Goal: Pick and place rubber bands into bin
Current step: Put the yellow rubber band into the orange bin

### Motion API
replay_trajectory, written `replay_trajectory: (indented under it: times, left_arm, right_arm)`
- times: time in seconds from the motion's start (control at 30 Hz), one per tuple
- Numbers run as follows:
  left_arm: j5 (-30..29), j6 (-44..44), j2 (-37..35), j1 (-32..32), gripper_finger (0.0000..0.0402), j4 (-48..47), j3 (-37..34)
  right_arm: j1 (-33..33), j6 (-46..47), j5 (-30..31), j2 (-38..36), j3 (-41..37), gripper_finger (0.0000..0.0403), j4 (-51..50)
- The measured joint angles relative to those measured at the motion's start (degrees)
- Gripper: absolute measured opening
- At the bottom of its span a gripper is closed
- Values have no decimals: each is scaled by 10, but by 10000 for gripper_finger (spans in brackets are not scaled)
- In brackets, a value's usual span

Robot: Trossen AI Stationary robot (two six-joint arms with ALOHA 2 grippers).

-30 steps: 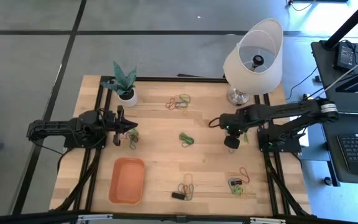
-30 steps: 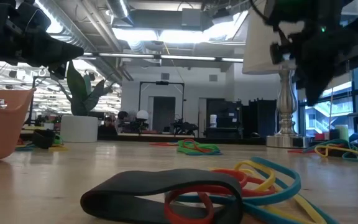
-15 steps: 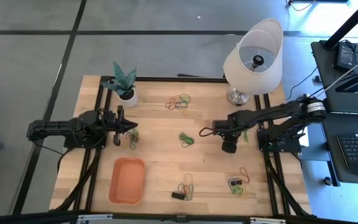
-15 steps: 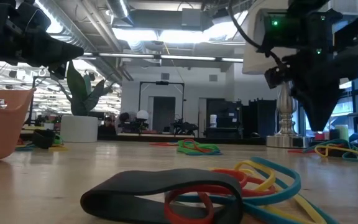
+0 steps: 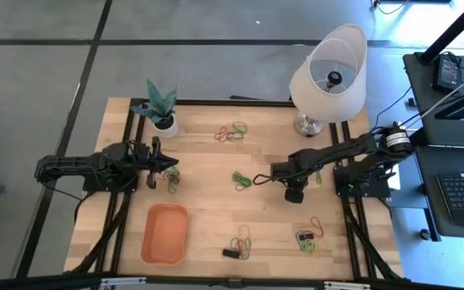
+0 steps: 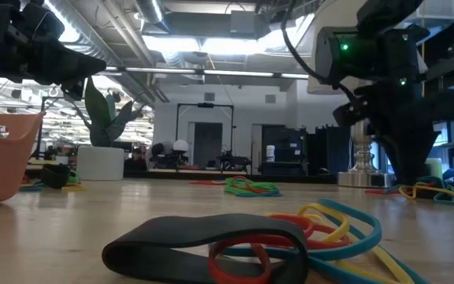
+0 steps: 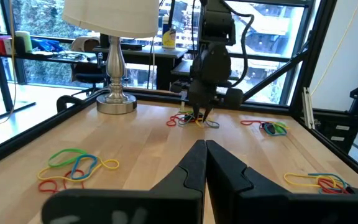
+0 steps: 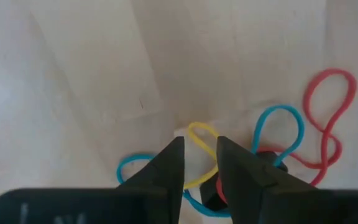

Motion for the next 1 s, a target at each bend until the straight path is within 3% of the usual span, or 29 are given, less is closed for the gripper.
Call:
replay_trajectory:
  times: [0.3,0.47,0.53,0.8,1.0]
  left_arm:
    - [0,0,0,0,6,0,0]
    - [0,0,0,0,6,0,0]
    - [0,0,0,0,6,0,0]
    - [0,0,0,0,6,0,0]
    - [0,0,0,0,6,0,0]
  right_arm:
    - [-5,3,4,33,0,92,4]
    - [-5,29,2,28,0,33,3]
    - [-6,55,1,17,1,10,-3]
    - [-2,216,3,-76,61,4,-78]
    - [-1,259,16,-119,97,3,-89]
